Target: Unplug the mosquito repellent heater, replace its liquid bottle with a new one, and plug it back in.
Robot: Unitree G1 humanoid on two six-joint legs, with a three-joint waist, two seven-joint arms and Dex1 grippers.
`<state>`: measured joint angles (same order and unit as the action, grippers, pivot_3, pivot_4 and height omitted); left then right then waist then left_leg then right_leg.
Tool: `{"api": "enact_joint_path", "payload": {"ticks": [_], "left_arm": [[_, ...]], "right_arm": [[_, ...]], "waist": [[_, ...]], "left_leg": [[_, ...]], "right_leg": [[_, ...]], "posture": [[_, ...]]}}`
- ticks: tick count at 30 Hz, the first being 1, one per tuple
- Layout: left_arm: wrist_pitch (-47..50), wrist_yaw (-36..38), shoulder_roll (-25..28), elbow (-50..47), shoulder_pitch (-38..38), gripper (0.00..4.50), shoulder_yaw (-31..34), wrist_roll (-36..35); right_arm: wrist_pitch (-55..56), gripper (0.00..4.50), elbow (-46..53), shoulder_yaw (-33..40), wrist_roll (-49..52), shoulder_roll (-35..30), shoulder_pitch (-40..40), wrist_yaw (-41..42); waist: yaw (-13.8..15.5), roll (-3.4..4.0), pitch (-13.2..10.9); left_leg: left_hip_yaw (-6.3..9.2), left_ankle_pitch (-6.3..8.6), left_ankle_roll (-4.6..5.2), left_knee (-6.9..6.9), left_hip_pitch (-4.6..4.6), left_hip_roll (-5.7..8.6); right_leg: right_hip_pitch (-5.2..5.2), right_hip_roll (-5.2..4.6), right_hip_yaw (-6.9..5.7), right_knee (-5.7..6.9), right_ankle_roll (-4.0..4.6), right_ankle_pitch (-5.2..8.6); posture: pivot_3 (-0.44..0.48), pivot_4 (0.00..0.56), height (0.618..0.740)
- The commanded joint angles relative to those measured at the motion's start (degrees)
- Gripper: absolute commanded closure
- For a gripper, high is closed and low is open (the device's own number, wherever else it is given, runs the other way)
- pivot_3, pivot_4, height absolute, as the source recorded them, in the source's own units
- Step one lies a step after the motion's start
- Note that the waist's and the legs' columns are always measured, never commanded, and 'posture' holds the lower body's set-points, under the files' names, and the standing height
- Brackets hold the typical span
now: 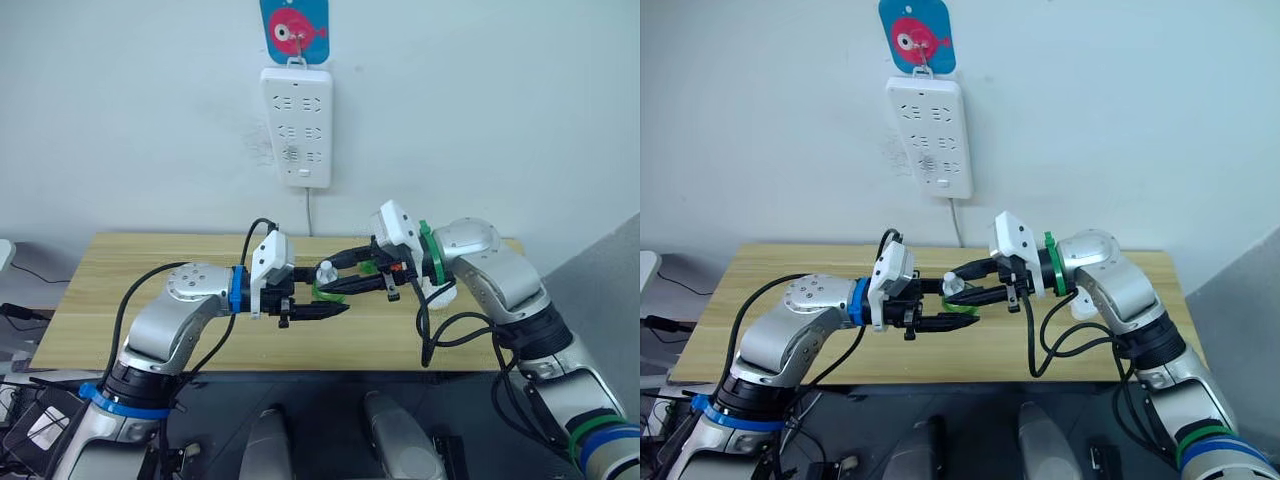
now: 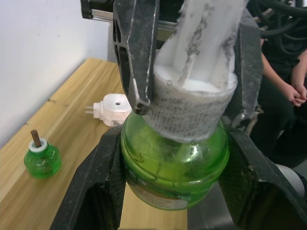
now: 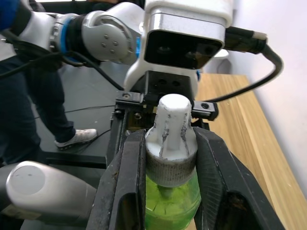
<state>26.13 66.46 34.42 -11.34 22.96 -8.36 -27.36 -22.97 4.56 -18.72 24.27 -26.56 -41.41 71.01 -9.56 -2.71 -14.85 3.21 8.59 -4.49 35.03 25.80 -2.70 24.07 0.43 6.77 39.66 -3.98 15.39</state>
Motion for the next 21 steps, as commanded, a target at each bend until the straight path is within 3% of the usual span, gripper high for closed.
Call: {"api": "enact_joint_path", "payload": {"ticks": [1,4,8,12,16,20,21], "left_arm": [[-0.95,-0.45,-0.13,-0.05,0.58,2.24,0.91,0.03],[-2.05,-1.13,-0.44,0.57,0.30,2.24,0.88,0.80],[-5.25,-3.31,-1.66,3.28,0.59,2.24,0.88,3.47],[-7.00,-5.66,-3.37,4.75,0.85,2.24,0.76,5.07],[-7.62,-6.93,-4.67,4.91,0.73,2.24,0.55,5.87],[-7.40,-7.74,-5.52,4.68,0.79,2.24,0.52,5.90],[-7.24,-8.04,-5.76,4.59,0.90,2.24,0.45,5.97]], "right_arm": [[-0.84,2.41,4.16,3.37,2.02,-0.57,1.53,-1.05],[-1.82,1.28,8.33,5.74,2.52,-2.52,3.51,-2.42],[-5.08,0.02,18.72,8.69,-0.52,-4.07,9.84,-13.63],[-12.43,0.00,28.32,7.48,-3.88,-0.02,16.75,-28.59],[-15.92,0.00,31.67,4.82,-7.73,5.99,19.96,-39.12],[-16.21,0.00,31.00,2.69,-10.30,9.23,20.32,-43.64],[-15.92,0.17,30.36,2.28,-10.74,10.15,20.28,-44.50]], "waist": [[0.00,0.00,0.00],[-0.05,0.00,0.00],[-0.02,0.00,0.00],[-0.07,0.01,0.01],[-0.29,0.02,0.02],[-0.29,0.03,0.03],[-0.29,0.03,0.03]], "left_leg": [[0.02,0.00,0.00,0.00,0.01,0.00],[0.03,0.00,0.00,0.01,0.00,0.00],[0.01,-0.01,0.00,0.06,-0.03,0.00],[-0.04,-0.02,0.01,0.10,-0.04,0.00],[-0.10,-0.02,0.01,0.10,-0.05,0.00],[-0.10,-0.02,0.01,0.10,-0.05,0.00],[-0.10,-0.02,0.01,0.10,-0.04,0.00]], "right_leg": [[0.00,0.00,-0.02,0.00,0.00,0.00],[0.01,0.00,-0.02,0.07,0.00,0.00],[-0.01,0.00,0.00,0.08,-0.03,0.03],[0.01,0.01,0.08,0.15,-0.23,0.14],[0.07,0.02,0.15,0.23,-0.22,0.14],[0.05,0.03,0.15,0.22,-0.22,0.14],[0.05,0.03,0.15,0.21,-0.22,0.14]], "posture": [[-0.198,0.201,0.735],[-0.207,0.200,0.735],[-0.212,0.200,0.735],[-0.221,0.203,0.735],[-0.228,0.201,0.735],[-0.225,0.199,0.735],[-0.225,0.199,0.735]]}}
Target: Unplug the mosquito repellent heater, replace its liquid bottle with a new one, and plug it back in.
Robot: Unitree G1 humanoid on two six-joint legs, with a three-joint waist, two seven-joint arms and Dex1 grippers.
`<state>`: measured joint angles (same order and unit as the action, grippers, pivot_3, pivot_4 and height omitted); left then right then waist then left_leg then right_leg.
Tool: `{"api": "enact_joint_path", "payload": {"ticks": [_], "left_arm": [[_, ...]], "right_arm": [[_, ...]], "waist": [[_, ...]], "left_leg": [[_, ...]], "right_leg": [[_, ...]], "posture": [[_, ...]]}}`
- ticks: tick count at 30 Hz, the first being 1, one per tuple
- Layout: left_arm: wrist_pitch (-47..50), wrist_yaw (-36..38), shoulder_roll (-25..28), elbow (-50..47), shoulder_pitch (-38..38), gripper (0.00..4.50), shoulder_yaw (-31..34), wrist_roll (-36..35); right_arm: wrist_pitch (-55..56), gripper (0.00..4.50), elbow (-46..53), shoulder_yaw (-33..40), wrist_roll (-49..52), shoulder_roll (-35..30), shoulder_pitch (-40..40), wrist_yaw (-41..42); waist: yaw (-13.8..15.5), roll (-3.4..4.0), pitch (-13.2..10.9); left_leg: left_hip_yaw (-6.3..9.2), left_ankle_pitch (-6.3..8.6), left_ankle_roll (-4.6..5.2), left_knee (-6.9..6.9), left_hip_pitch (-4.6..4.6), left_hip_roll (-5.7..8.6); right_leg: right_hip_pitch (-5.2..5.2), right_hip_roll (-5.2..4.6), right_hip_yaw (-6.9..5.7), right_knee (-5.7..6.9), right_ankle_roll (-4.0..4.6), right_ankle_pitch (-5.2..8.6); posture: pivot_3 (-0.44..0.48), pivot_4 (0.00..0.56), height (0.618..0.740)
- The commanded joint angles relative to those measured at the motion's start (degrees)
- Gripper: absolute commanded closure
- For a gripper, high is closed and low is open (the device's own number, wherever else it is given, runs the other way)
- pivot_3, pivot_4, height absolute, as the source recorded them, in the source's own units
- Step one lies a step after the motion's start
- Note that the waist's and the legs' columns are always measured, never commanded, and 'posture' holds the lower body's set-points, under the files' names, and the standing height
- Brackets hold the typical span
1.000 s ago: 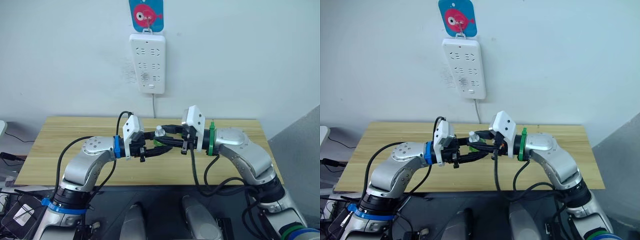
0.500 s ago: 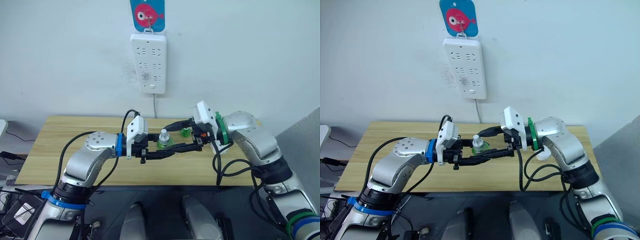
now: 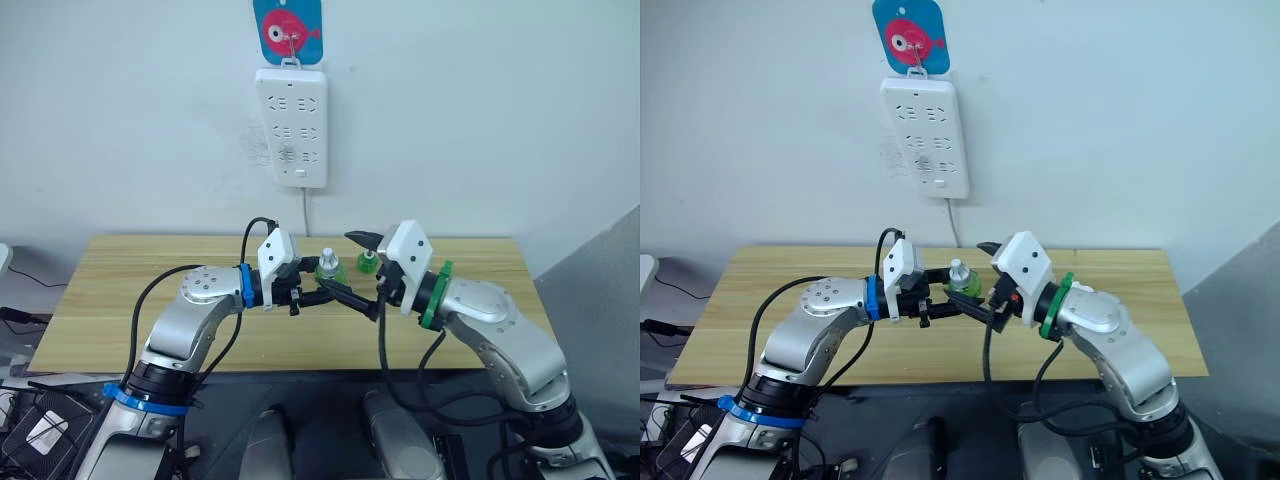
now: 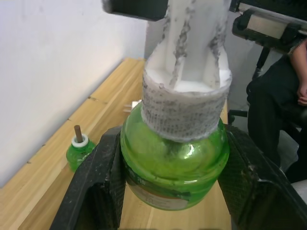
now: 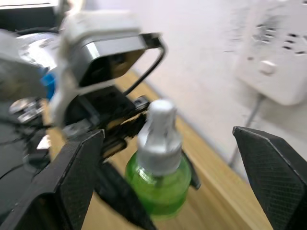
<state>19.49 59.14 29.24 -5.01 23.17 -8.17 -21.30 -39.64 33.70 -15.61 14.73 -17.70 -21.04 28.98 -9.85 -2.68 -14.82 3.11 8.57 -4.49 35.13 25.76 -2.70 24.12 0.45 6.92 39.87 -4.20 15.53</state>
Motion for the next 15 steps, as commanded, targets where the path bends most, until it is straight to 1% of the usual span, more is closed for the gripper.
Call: {"api": "enact_joint_path", "payload": {"ticks": [1,3,6,7,10,12,15], "left_arm": [[-0.53,-1.00,-0.78,-1.91,0.77,2.24,0.18,0.01],[-0.16,-1.46,-1.06,-2.32,0.82,2.24,0.16,-0.08],[0.43,-1.75,-1.06,-3.05,0.84,2.24,0.16,-0.38],[0.76,-1.87,-1.11,-3.31,0.90,2.24,0.23,-0.56],[1.46,-2.02,-1.04,-3.83,1.15,2.24,0.28,-0.83],[1.79,-2.02,-0.95,-4.11,1.29,2.24,0.33,-1.00],[1.78,-0.10,-0.03,-4.52,1.76,2.24,0.19,-1.46]], "right_arm": [[0.98,0.37,0.71,-0.99,-1.08,2.17,-0.08,-2.97],[1.39,0.96,-0.08,-1.57,-1.53,2.71,-0.13,-3.40],[1.74,2.05,-0.57,-2.15,-1.57,2.39,-0.09,-2.91],[1.84,2.52,-0.71,-2.33,-1.48,2.13,-0.05,-2.41],[1.94,3.52,-0.94,-2.91,-0.69,0.85,0.14,-0.04],[1.85,3.52,-1.29,-3.06,0.04,0.11,-0.02,1.50],[5.17,3.52,-5.69,-2.90,2.45,-3.15,-3.51,9.87]], "waist": [[0.00,0.00,0.00],[0.01,0.00,0.00],[0.02,0.00,0.01],[0.03,0.00,0.01],[0.06,0.00,0.01],[0.09,0.00,0.01],[0.04,0.00,0.01]], "left_leg": [[0.00,0.00,0.00,0.00,0.01,0.00],[0.01,0.00,0.00,-0.01,0.00,0.00],[0.01,0.00,0.00,-0.01,0.00,0.00],[0.00,0.00,0.00,0.00,0.00,0.00],[0.01,0.00,0.00,-0.01,0.00,0.00],[0.01,0.00,0.00,-0.01,0.00,0.00],[0.01,0.00,0.00,0.00,-0.01,0.00]], "right_leg": [[0.00,0.00,0.00,-0.01,0.00,0.00],[0.00,0.00,-0.01,0.00,0.01,0.00],[-0.01,0.00,-0.01,0.00,0.00,0.00],[-0.01,0.00,0.00,0.00,0.00,0.00],[-0.01,0.00,-0.02,0.00,0.00,0.00],[-0.01,0.00,-0.01,-0.01,-0.01,0.00],[-0.02,0.00,-0.01,-0.01,-0.01,0.00]], "posture": [[-0.223,0.198,0.735],[-0.219,0.198,0.735],[-0.212,0.198,0.735],[-0.210,0.198,0.735],[-0.208,0.200,0.735],[-0.205,0.199,0.735],[-0.207,0.198,0.735]]}}
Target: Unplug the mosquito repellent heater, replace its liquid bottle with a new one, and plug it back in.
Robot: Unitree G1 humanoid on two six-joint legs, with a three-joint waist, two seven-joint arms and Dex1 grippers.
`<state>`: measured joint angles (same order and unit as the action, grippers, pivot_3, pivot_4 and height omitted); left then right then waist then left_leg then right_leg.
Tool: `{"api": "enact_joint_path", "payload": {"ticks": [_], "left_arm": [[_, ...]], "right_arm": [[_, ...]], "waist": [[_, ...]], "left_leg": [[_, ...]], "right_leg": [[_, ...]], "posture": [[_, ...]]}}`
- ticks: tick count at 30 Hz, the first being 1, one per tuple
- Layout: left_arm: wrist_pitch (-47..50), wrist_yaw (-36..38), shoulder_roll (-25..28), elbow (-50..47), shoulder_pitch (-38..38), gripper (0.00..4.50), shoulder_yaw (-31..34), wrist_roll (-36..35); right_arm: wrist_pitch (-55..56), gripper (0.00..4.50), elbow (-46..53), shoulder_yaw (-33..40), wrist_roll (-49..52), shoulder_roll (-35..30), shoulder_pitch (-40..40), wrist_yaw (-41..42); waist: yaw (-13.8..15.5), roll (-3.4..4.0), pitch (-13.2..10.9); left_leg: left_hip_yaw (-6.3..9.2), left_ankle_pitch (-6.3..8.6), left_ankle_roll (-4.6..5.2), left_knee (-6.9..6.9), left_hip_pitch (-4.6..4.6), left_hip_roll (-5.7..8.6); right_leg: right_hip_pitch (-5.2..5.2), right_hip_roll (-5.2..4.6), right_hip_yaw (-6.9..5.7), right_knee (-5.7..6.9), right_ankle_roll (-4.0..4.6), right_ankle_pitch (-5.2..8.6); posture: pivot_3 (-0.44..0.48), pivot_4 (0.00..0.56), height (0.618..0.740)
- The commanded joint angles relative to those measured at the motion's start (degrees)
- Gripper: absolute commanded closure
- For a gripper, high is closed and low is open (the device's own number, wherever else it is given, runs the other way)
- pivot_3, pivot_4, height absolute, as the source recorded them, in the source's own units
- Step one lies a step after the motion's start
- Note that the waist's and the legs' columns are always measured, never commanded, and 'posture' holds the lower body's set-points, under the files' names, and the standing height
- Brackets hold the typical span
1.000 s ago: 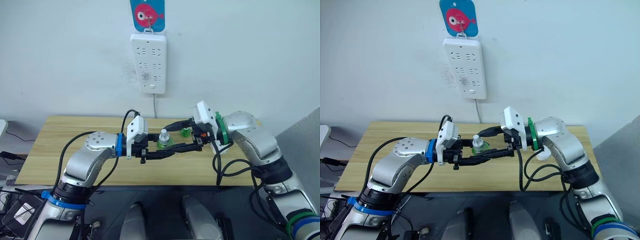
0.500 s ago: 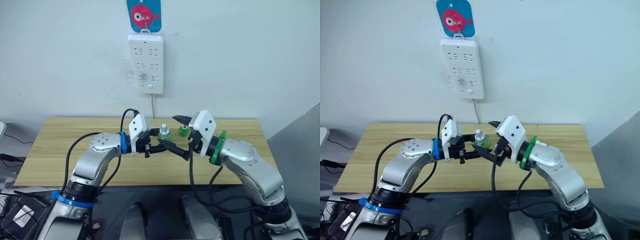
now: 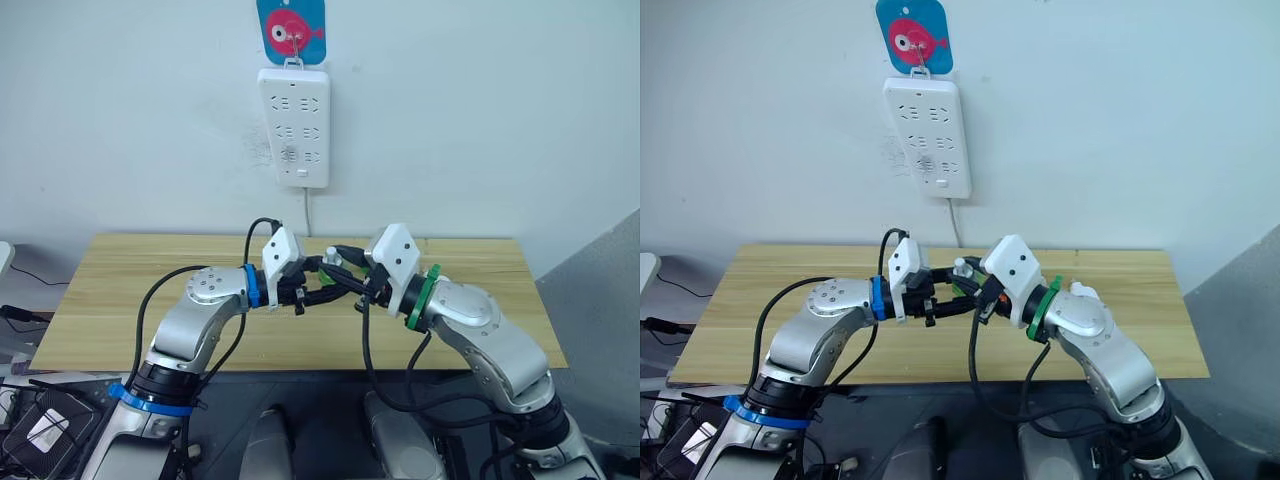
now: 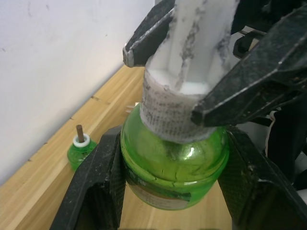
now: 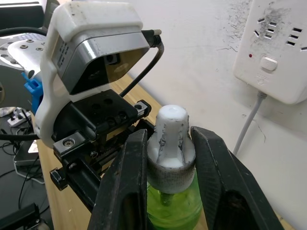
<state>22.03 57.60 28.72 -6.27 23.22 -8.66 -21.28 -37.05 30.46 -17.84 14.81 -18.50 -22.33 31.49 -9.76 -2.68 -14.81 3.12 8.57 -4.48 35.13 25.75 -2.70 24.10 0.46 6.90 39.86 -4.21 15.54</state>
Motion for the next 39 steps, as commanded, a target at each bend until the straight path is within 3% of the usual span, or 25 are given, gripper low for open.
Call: {"api": "enact_joint_path", "payload": {"ticks": [1,3,5,9,11,12,20,25,30,39], "left_arm": [[-0.86,2.82,1.17,-3.51,1.72,2.24,0.53,-1.72],[-2.49,7.00,3.57,-4.26,1.27,2.24,-0.24,-1.42],[-3.01,8.88,4.81,-4.41,1.19,2.24,-0.36,-1.56],[-2.37,8.93,5.56,-4.81,1.13,2.24,0.54,-1.60],[-2.23,8.50,5.37,-4.68,1.23,2.24,0.69,-1.52],[-2.74,8.17,5.22,-4.66,1.04,2.24,0.66,-1.24],[-5.84,7.12,4.27,-3.09,0.12,2.24,0.07,0.29],[-6.95,6.93,3.16,-1.44,0.79,2.24,-0.51,0.66],[-7.48,7.44,2.22,-0.99,0.88,2.24,-1.09,0.86],[-7.01,7.52,2.46,-2.12,0.23,2.24,-0.94,0.51]], "right_arm": [[4.92,3.52,-4.85,-0.84,2.87,-3.89,-3.96,11.40],[9.85,3.52,-12.79,-1.77,4.23,-8.43,-9.66,24.47],[12.43,3.52,-18.42,-2.14,5.28,-10.29,-13.42,31.59],[7.15,3.52,-18.69,-2.20,10.50,-13.41,-17.00,40.01],[6.67,3.52,-17.88,-0.79,11.41,-12.57,-17.03,38.30],[7.40,2.76,-17.52,0.19,11.27,-12.03,-16.71,36.88],[4.80,0.00,-7.89,8.42,13.99,-13.81,-10.63,28.74],[1.83,0.00,-1.04,6.87,12.49,-8.66,-5.52,17.53],[4.80,0.00,-4.02,2.76,5.62,-2.28,-5.57,9.05],[6.65,0.00,-8.09,5.56,3.45,-5.56,-4.74,10.08]], "waist": [[-0.07,0.00,0.00],[-0.23,0.01,-0.01],[-0.53,0.01,-0.01],[-0.52,0.01,-0.01],[-0.40,0.01,-0.01],[-0.32,0.01,-0.01],[0.06,0.01,-0.01],[-0.19,0.03,0.01],[-0.87,0.06,0.03],[-1.42,0.06,0.04]], "left_leg": [[-0.02,0.00,0.00,0.00,0.00,0.00],[-0.03,0.00,0.00,0.00,-0.04,-0.01],[-0.06,0.00,0.01,-0.03,-0.10,-0.01],[0.02,0.00,0.01,-0.09,-0.06,0.00],[0.04,0.01,0.01,-0.10,-0.02,0.01],[0.05,0.01,0.01,-0.10,-0.01,0.01],[-0.01,0.00,0.02,-0.02,-0.03,0.00],[-0.01,0.00,0.02,-0.03,-0.05,-0.02],[-0.03,-0.01,0.02,-0.02,-0.05,-0.02],[0.00,0.00,0.02,-0.03,-0.03,-0.01]], "right_leg": [[0.00,0.00,0.01,-0.01,0.00,0.00],[-0.01,0.01,0.00,-0.02,0.00,0.00],[-0.06,0.01,0.01,-0.04,0.00,0.00],[-0.04,0.01,-0.05,-0.05,0.02,0.00],[-0.04,-0.02,-0.06,-0.07,0.06,-0.03],[-0.03,-0.02,-0.06,-0.06,0.07,-0.03],[-0.03,0.00,0.00,-0.02,-0.01,0.02],[0.00,0.03,0.02,0.00,-0.01,0.02],[-0.01,0.04,0.04,0.01,-0.01,0.02],[-0.01,0.02,0.01,-0.01,0.00,0.00]], "posture": [[-0.207,0.199,0.735],[-0.207,0.202,0.735],[-0.203,0.203,0.735],[-0.183,0.198,0.735],[-0.188,0.211,0.735],[-0.192,0.206,0.735],[-0.206,0.202,0.735],[-0.222,0.202,0.735],[-0.236,0.195,0.735],[-0.233,0.194,0.735]]}}
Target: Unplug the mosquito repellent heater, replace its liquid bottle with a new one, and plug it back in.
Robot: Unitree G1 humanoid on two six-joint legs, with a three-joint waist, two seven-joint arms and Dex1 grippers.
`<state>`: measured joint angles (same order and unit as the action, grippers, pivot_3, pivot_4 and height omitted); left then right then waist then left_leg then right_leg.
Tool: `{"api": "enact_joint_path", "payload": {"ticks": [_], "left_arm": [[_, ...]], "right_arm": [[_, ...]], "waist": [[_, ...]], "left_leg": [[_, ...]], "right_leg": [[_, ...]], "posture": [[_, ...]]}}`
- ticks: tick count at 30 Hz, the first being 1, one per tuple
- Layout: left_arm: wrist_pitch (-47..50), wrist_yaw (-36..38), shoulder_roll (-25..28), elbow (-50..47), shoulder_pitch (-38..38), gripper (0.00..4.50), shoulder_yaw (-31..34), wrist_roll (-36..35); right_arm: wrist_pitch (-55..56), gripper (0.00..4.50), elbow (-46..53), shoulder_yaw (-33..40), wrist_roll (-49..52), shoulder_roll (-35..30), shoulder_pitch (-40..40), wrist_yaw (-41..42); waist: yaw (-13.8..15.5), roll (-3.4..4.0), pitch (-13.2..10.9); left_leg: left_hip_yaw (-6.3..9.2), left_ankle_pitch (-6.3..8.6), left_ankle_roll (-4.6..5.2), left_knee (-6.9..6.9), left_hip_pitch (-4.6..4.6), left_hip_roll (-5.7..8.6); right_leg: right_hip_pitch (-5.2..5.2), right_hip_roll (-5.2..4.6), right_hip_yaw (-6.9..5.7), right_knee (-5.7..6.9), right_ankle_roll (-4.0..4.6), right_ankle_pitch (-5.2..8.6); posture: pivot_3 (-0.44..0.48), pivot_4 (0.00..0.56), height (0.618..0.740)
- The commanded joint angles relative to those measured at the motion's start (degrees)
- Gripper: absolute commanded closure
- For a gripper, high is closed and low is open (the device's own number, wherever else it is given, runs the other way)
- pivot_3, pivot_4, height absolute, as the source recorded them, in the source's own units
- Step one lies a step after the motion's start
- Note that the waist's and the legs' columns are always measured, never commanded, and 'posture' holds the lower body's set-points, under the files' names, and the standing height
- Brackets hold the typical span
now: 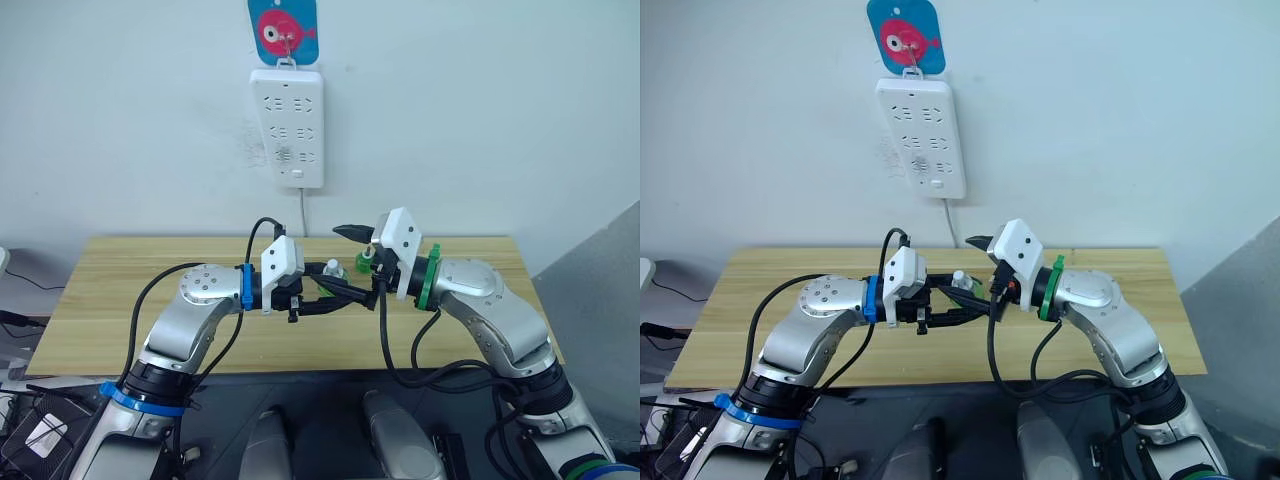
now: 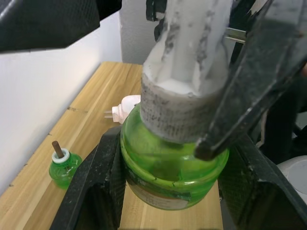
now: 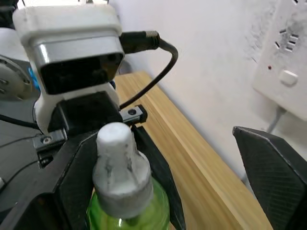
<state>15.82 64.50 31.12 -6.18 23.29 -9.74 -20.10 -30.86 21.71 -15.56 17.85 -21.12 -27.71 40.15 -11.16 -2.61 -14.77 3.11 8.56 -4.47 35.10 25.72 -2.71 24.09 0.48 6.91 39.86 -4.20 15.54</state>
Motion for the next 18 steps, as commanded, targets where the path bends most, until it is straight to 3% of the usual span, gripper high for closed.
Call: {"api": "enact_joint_path", "payload": {"ticks": [1,6,9,18], "left_arm": [[-0.80,0.61,0.21,-2.30,0.07,2.24,0.23,-0.68],[-0.99,0.51,0.77,-2.13,-0.15,2.24,0.63,-0.54],[-1.15,0.49,0.87,-1.74,0.05,2.24,0.70,-0.45],[-1.19,0.51,0.20,-1.95,0.68,2.24,-0.23,-0.14]], "right_arm": [[0.05,0.00,0.97,4.10,1.09,-4.59,1.15,2.65],[-1.04,0.00,4.86,6.92,4.98,-11.91,3.53,8.27],[-3.02,0.00,9.13,6.66,7.36,-12.75,4.18,8.53],[-4.43,0.00,6.38,-0.74,1.78,-1.94,0.81,-1.58]], "waist": [[0.01,0.00,0.00],[0.01,0.00,0.00],[-0.26,0.02,0.02],[-0.56,0.07,0.06]], "left_leg": [[0.00,0.00,0.00,0.00,0.00,0.00],[-0.02,0.00,0.00,0.00,0.01,0.02],[-0.02,0.00,0.00,0.00,-0.02,0.00],[-0.01,0.00,0.00,-0.03,-0.05,-0.05]], "right_leg": [[0.00,0.00,0.00,0.00,0.00,0.00],[-0.01,-0.01,0.03,-0.03,-0.01,0.01],[0.00,0.01,0.03,0.00,-0.02,0.01],[-0.01,0.09,0.04,0.01,-0.02,0.02]], "posture": [[-0.234,0.195,0.735],[-0.235,0.195,0.735],[-0.237,0.194,0.735],[-0.239,0.194,0.735]]}}
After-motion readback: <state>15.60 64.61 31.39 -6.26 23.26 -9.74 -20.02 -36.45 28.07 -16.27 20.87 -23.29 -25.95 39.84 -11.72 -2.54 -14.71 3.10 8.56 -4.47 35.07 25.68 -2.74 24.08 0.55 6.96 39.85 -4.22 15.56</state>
